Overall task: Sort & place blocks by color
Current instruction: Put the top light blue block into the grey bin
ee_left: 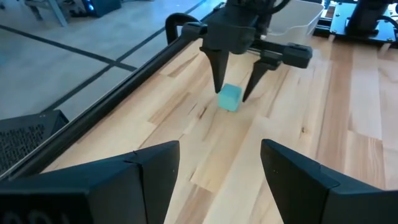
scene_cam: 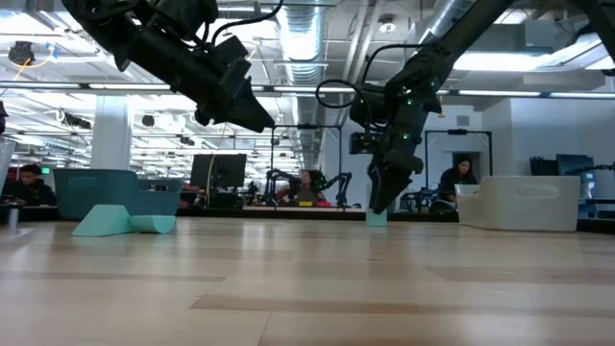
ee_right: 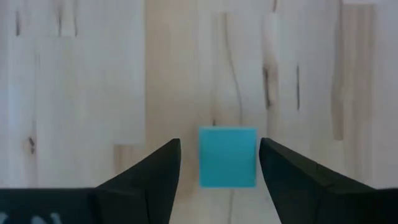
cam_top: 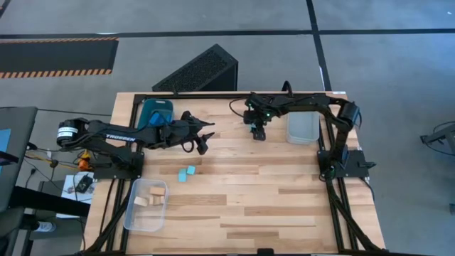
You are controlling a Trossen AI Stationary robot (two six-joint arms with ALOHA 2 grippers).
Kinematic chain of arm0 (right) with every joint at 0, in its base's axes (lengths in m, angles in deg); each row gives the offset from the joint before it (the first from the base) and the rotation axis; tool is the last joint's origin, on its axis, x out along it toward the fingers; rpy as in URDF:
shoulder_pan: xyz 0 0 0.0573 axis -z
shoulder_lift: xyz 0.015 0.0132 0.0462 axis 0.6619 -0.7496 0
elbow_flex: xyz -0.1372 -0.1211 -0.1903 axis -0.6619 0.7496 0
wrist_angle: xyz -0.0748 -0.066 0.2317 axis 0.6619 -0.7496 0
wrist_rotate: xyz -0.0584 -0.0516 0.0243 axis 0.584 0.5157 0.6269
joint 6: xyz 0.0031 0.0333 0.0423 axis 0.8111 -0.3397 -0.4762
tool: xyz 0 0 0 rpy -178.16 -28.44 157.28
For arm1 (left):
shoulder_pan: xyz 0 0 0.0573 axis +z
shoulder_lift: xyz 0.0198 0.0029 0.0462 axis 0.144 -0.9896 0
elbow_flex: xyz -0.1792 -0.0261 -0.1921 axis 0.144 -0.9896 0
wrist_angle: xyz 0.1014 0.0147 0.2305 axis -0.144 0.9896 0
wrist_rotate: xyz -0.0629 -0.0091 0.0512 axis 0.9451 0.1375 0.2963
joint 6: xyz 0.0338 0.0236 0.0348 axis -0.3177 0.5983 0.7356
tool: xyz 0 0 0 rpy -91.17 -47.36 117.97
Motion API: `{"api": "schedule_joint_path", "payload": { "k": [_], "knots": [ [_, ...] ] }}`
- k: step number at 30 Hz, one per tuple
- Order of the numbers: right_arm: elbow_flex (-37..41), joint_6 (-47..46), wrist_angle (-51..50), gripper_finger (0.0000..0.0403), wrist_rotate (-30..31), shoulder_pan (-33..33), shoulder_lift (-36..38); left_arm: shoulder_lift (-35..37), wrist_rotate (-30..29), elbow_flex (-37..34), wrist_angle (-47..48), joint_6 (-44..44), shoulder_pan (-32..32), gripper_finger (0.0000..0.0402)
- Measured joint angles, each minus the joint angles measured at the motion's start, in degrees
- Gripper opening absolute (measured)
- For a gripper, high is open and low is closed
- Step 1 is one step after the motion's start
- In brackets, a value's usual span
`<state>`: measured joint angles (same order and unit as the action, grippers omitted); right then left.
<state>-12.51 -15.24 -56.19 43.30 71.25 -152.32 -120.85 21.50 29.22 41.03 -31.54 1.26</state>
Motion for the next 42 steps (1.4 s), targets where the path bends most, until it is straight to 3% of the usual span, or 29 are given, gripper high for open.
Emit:
{"api": "schedule_joint_path", "payload": {
  "k": [10, 15, 19, 26, 34, 42],
  "knots": [
    [1.03, -2.42, 0.51, 0.0163, -1.22, 0.03, -0.25, 0.00, -0.09, 0.00, -0.14, 0.08, -0.28, 0.0217],
    [3.11, -7.80, 4.23, 0.0117, -12.81, 0.03, -0.20, -1.28, -0.18, 0.04, -0.76, 3.37, -1.00, 0.0217],
    [8.12, -15.42, 12.62, 0.0118, -17.34, -0.39, -0.04, -4.18, -0.15, 0.09, -2.92, 7.76, -2.49, 0.0217],
    [17.84, -28.94, 28.10, 0.0133, -16.78, -4.48, 3.87, -12.53, -0.18, 0.09, -14.72, 20.56, -4.73, 0.0217],
    [36.02, -42.86, 53.69, 0.0133, -15.82, -7.25, 19.52, -20.73, 0.10, 0.07, -30.67, 33.30, -5.05, 0.0217],
    [43.61, -47.13, 64.92, 0.0134, -7.24, -13.69, 26.77, -20.72, 8.83, 0.07, -39.50, 33.22, -5.36, 0.0217]
  ]
}}
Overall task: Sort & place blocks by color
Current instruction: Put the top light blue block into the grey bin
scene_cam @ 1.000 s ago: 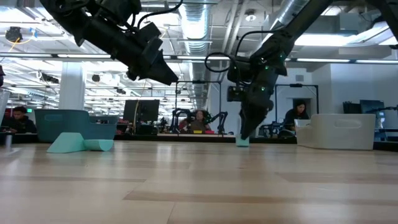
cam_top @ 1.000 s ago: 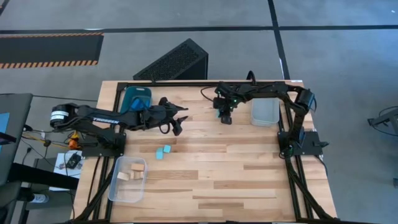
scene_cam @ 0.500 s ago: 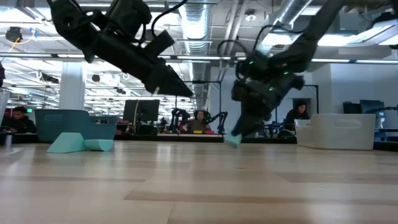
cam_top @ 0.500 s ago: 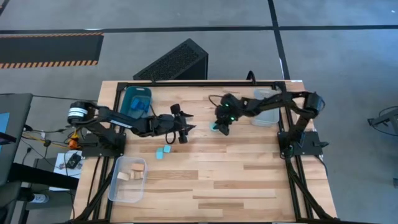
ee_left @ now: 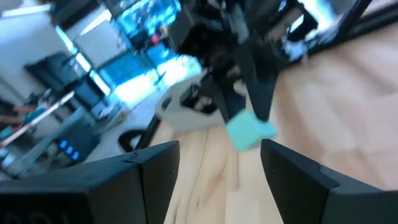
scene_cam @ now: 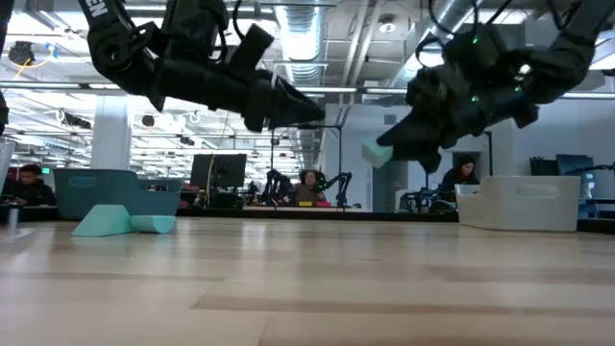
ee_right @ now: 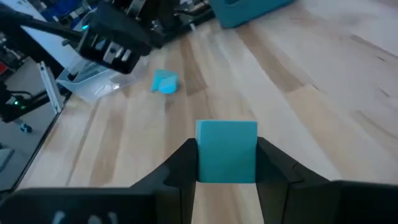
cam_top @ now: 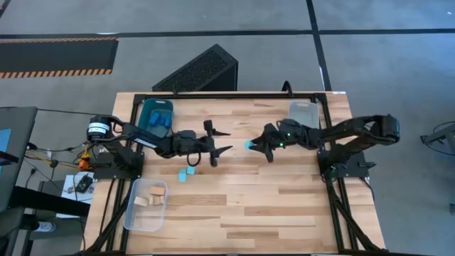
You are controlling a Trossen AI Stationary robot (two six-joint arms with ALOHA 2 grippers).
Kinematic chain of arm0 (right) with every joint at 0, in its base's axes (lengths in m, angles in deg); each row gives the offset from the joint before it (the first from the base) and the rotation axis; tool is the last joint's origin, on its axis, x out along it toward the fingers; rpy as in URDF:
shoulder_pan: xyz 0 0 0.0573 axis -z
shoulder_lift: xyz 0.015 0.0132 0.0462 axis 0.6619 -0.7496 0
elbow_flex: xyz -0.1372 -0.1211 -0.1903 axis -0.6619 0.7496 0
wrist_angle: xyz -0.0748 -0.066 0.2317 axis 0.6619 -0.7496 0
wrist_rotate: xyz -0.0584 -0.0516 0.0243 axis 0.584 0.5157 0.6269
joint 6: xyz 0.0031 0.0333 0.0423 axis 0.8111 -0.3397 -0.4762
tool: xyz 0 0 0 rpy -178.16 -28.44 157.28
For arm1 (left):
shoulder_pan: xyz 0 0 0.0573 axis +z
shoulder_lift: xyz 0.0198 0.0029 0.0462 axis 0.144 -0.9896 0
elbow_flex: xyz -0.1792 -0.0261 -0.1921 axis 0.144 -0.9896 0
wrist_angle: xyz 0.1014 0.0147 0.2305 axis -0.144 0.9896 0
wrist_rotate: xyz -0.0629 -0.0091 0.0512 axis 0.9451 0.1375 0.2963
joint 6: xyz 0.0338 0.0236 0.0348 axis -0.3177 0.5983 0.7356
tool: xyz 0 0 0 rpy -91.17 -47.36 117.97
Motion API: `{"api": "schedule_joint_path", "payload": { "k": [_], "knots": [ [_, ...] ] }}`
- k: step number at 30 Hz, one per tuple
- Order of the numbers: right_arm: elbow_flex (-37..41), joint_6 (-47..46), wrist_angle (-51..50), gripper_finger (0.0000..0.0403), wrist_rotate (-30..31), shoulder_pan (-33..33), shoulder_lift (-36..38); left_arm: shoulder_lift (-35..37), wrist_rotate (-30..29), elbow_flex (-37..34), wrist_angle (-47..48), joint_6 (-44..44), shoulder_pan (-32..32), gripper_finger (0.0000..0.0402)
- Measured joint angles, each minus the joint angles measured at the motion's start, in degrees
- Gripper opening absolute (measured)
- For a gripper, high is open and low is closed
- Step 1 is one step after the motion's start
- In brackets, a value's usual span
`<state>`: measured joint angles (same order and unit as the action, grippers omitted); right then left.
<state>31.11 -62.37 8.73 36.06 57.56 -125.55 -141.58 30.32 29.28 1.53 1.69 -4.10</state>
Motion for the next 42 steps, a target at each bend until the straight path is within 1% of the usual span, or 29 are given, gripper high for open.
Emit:
{"api": "schedule_joint_path", "payload": {
  "k": [3, 6, 9, 13, 16, 20, 22, 28, 31, 34, 36, 40, 42],
  "knots": [
    [0.01, 0.05, 1.50, 0.0134, 2.96, -2.98, 1.78, -0.02, 2.35, 0.02, -2.89, -0.31, -0.13, 0.0217],
    [0.01, 0.50, 1.02, 0.0134, 4.43, -5.35, 3.96, 0.01, 2.04, 0.02, -8.73, -1.73, -0.88, 0.0217],
    [-0.01, 1.29, -0.64, 0.0134, 6.53, -7.61, 6.72, 0.02, 2.68, 0.02, -11.08, 0.24, -2.25, 0.0217],
    [0.01, 1.93, -4.01, 0.0134, 13.36, -11.35, 8.73, 0.00, 3.03, 1.22, -10.24, 3.43, -3.50, 0.0217],
    [0.01, 1.19, -2.98, 0.0134, 16.71, -14.27, 8.76, 0.00, 3.27, 2.46, -9.06, 4.49, -3.71, 0.0217],
    [-0.01, 1.09, -1.98, 0.0134, 21.52, -17.58, 8.78, 0.00, 7.66, 3.78, -8.50, 6.61, -3.78, 0.0217],
    [-0.01, 1.09, -2.53, 0.0134, 24.08, -18.61, 8.77, 0.00, 8.30, 4.68, -7.08, 7.55, -3.82, 0.0217],
    [-0.01, -0.17, -10.67, 0.0134, 25.20, -18.13, 11.36, -0.03, 8.35, 7.35, -0.94, 8.89, -3.46, 0.0217],
    [-0.01, -0.26, -10.03, 0.0134, 25.65, -18.59, 12.88, -1.61, 8.34, 8.87, -1.01, 9.79, -3.36, 0.0217],
    [-0.03, -0.03, -7.60, 0.0134, 25.48, -19.24, 13.83, -5.22, 9.71, 11.26, -1.04, 10.32, -3.34, 0.0217],
    [-0.05, 0.00, -6.86, 0.0134, 25.64, -19.51, 14.39, -7.75, 9.89, 12.41, -0.62, 12.23, -3.70, 0.0217],
    [-0.03, -0.09, -7.03, 0.0134, 26.69, -19.96, 15.21, -11.16, 2.95, 14.69, -1.32, 17.01, -5.03, 0.0220],
    [-0.03, -0.24, -6.49, 0.0134, 26.85, -20.07, 15.21, -12.22, 1.19, 15.90, -1.61, 18.39, -5.56, 0.0225]
  ]
}}
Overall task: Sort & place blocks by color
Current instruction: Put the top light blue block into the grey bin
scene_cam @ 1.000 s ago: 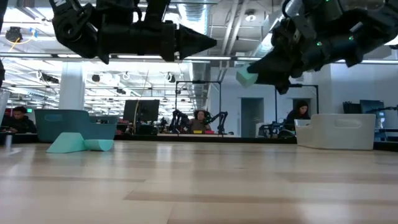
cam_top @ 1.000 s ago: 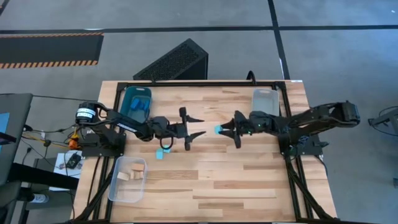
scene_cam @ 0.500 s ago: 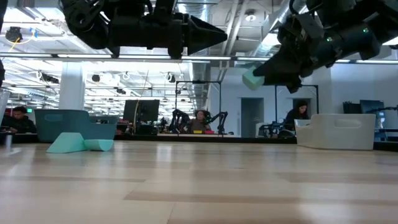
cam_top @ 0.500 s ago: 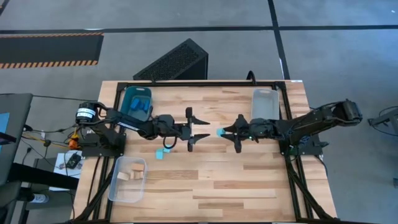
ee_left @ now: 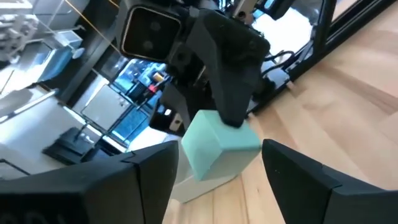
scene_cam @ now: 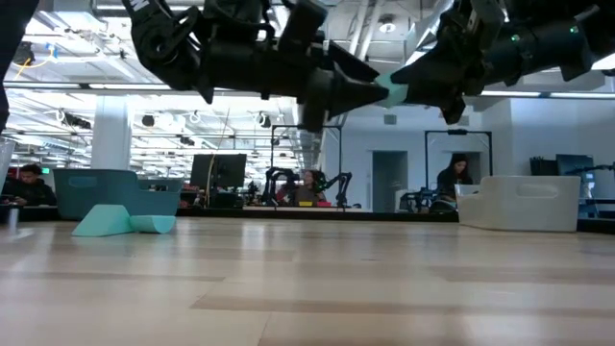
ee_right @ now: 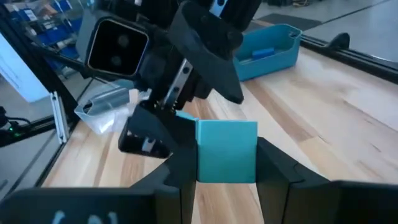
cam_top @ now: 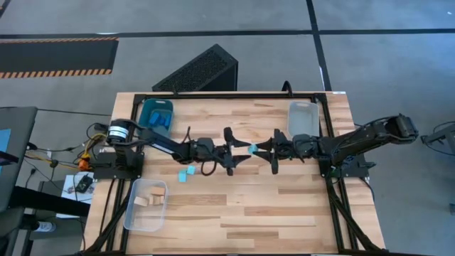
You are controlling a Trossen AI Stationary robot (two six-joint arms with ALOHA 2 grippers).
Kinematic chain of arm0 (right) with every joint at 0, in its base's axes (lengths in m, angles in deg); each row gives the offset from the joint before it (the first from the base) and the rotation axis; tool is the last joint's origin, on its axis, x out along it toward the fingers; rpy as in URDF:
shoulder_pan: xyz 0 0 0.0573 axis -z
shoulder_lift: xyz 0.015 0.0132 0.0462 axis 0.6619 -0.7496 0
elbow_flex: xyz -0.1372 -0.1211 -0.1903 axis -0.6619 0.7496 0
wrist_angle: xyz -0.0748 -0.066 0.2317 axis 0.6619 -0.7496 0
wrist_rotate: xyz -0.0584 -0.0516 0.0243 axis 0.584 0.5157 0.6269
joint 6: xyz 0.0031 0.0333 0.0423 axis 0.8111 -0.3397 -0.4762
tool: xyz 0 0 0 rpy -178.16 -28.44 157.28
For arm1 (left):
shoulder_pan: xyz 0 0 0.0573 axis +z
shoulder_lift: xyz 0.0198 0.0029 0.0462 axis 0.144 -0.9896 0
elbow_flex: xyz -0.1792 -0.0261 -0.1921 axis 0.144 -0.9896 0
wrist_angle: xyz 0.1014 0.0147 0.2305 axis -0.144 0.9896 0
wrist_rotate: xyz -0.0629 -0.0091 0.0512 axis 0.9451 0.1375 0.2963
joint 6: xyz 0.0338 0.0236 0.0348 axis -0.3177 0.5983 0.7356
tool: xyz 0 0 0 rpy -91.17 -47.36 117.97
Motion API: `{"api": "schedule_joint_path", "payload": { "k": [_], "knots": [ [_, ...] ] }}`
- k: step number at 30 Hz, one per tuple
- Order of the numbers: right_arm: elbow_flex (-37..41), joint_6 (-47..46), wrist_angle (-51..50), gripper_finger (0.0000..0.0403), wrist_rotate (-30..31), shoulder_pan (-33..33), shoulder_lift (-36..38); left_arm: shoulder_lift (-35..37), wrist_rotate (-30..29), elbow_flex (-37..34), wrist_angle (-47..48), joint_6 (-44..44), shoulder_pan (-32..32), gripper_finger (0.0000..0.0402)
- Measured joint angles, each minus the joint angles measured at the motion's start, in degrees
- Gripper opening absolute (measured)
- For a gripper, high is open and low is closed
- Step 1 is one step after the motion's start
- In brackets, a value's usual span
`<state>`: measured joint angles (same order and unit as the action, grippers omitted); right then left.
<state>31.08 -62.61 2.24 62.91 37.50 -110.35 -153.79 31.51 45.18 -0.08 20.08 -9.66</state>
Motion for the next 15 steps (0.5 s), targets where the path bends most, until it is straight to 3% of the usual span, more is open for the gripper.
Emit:
{"api": "schedule_joint_path", "payload": {
  "k": [9, 15],
  "knots": [
    [0.02, -0.18, 4.26, 0.0134, 0.31, 0.08, -0.04, -1.75, -2.04, 3.86, 0.19, -1.23, -0.51, 0.0240],
    [0.09, -0.22, 4.30, 0.0134, 0.61, 0.37, -0.02, -1.75, -6.73, 3.86, 0.20, -1.26, -0.84, 0.0185]
  ]
}}
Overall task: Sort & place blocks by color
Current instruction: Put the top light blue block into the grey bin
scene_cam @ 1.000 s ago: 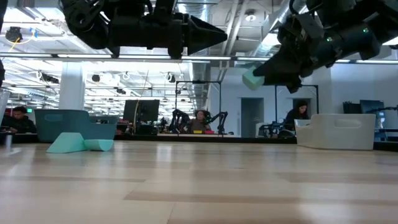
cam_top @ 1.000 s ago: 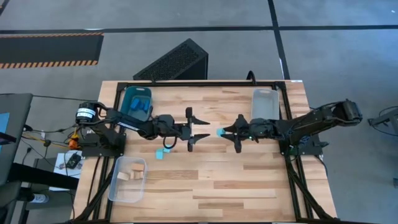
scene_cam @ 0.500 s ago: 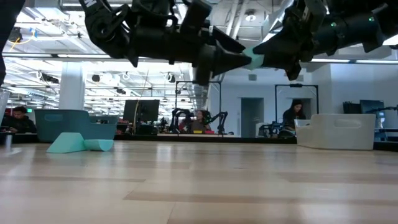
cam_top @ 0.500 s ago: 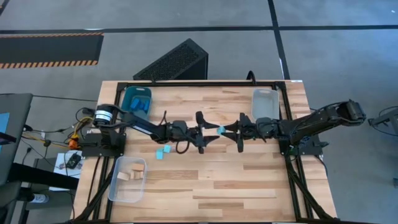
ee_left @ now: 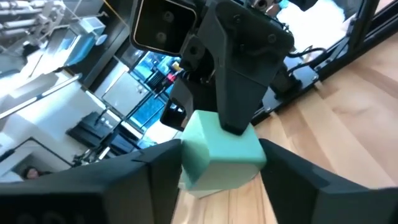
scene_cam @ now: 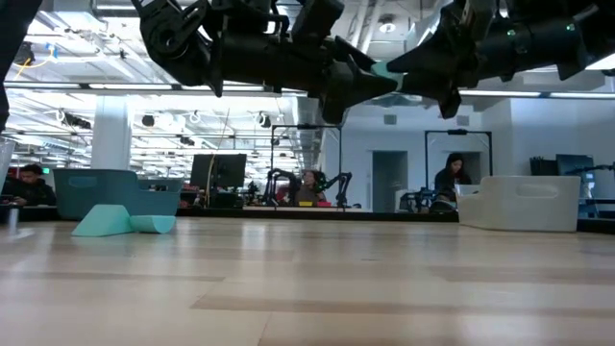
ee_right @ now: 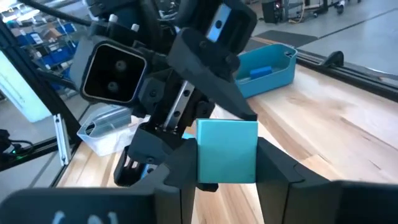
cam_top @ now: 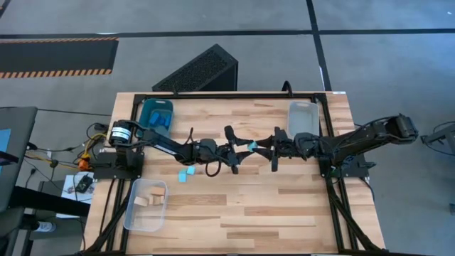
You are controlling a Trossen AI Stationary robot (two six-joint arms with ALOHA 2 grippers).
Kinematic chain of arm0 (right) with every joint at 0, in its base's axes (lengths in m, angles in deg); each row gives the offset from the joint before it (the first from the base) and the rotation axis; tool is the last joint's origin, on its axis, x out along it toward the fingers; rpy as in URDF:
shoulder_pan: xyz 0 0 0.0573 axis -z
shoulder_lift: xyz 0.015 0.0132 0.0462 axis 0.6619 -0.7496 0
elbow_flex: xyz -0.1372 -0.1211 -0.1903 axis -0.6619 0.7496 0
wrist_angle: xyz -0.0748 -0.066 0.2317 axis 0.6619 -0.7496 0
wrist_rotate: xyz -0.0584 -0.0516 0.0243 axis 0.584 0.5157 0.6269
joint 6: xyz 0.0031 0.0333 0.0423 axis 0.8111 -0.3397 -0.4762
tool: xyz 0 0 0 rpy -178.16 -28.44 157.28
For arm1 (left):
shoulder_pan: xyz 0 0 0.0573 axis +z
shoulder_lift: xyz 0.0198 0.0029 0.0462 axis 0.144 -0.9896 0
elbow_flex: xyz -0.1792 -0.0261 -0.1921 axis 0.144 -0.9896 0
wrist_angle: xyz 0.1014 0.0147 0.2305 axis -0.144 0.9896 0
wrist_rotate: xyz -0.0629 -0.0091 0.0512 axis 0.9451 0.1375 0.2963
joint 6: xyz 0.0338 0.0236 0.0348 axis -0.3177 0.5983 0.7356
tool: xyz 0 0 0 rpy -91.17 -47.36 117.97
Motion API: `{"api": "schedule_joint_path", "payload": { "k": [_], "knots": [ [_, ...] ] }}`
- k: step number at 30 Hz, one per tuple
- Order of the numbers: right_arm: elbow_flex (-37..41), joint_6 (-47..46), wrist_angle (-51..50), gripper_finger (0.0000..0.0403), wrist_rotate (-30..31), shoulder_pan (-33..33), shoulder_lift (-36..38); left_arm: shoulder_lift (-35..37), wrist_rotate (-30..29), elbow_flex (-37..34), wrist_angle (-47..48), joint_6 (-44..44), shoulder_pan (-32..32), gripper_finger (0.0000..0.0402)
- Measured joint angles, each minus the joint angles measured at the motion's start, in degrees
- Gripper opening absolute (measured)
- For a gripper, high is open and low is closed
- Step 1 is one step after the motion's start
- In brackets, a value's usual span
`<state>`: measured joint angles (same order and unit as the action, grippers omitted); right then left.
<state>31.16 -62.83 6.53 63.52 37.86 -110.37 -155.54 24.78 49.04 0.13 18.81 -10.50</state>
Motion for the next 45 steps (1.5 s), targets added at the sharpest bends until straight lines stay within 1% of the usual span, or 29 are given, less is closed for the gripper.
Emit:
{"api": "schedule_joint_path", "payload": {
  "k": [5, 10, 12, 14, 16, 18, 23, 26, 28, 30, 32, 35, 37, 39, 42, 45],
  "knots": [
    [0.09, -1.21, -0.94, 0.0146, 0.44, 0.01, 0.04, 0.00, -0.61, -0.10, 0.16, 2.14, 0.01, 0.0119],
    [0.21, -0.68, -1.61, 0.0191, -0.71, 0.42, -1.24, 0.00, 4.46, -0.15, 2.74, 3.70, 0.16, 0.0113],
    [0.11, -0.61, -0.40, 0.0207, -0.82, 0.33, -1.62, 0.00, 4.78, 0.00, 2.76, 3.05, 0.12, 0.0123],
    [0.04, -0.62, -0.39, 0.0212, -0.82, 0.16, -1.64, 0.00, 4.77, 0.00, 3.26, 2.91, 0.06, 0.0132],
    [0.04, -0.70, -0.44, 0.0207, -0.85, 0.07, -1.68, 0.00, 4.78, -0.01, 3.27, 3.25, 0.01, 0.0134],
    [0.04, -0.70, -0.45, 0.0191, -0.82, 0.11, -1.68, 0.00, 4.68, -0.01, 3.25, 3.35, 0.03, 0.0130],
    [0.04, -1.47, -1.09, 0.0125, -0.72, 0.52, -1.60, -0.02, 3.32, -0.11, 3.20, 1.37, 0.07, 0.0127],
    [-0.10, -0.66, -4.11, 0.0120, -0.83, 2.19, -0.09, -0.11, -0.36, 0.23, 2.78, 0.26, 0.06, 0.0146],
    [-0.53, -0.10, -8.80, 0.0120, -0.61, 4.08, 1.84, -0.12, -4.57, 0.66, 3.27, -1.78, 0.18, 0.0166],
    [-1.30, 0.43, -17.16, 0.0120, 0.49, 6.37, 4.65, -0.13, -7.44, 0.90, 4.54, -3.90, 0.58, 0.0188],
    [-2.20, 1.14, -28.84, 0.0119, 3.94, 8.52, 6.90, 0.06, -8.11, 1.41, 5.17, -5.54, 1.13, 0.0208],
    [-5.32, 1.15, -43.66, 0.0119, 12.72, 12.16, 10.75, 0.22, -9.01, 1.36, 7.68, -7.66, 2.00, 0.0230],
    [-6.23, -0.51, -53.94, 0.0119, 18.26, 14.80, 12.26, 0.28, -9.06, 1.29, 9.18, -8.95, 2.65, 0.0237],
    [-6.23, -2.51, -60.25, 0.0119, 21.64, 16.96, 12.98, 0.48, -9.08, 1.31, 10.13, -10.21, 3.34, 0.0239],
    [-6.60, -6.22, -67.28, 0.0122, 23.37, 20.16, 13.58, 0.90, -9.67, 1.29, 11.33, -11.29, 3.98, 0.0239],
    [-6.47, -10.69, -75.01, 0.0123, 23.77, 23.44, 12.38, 1.36, -9.63, 1.29, 12.50, -11.86, 4.12, 0.0238]
  ]
}}
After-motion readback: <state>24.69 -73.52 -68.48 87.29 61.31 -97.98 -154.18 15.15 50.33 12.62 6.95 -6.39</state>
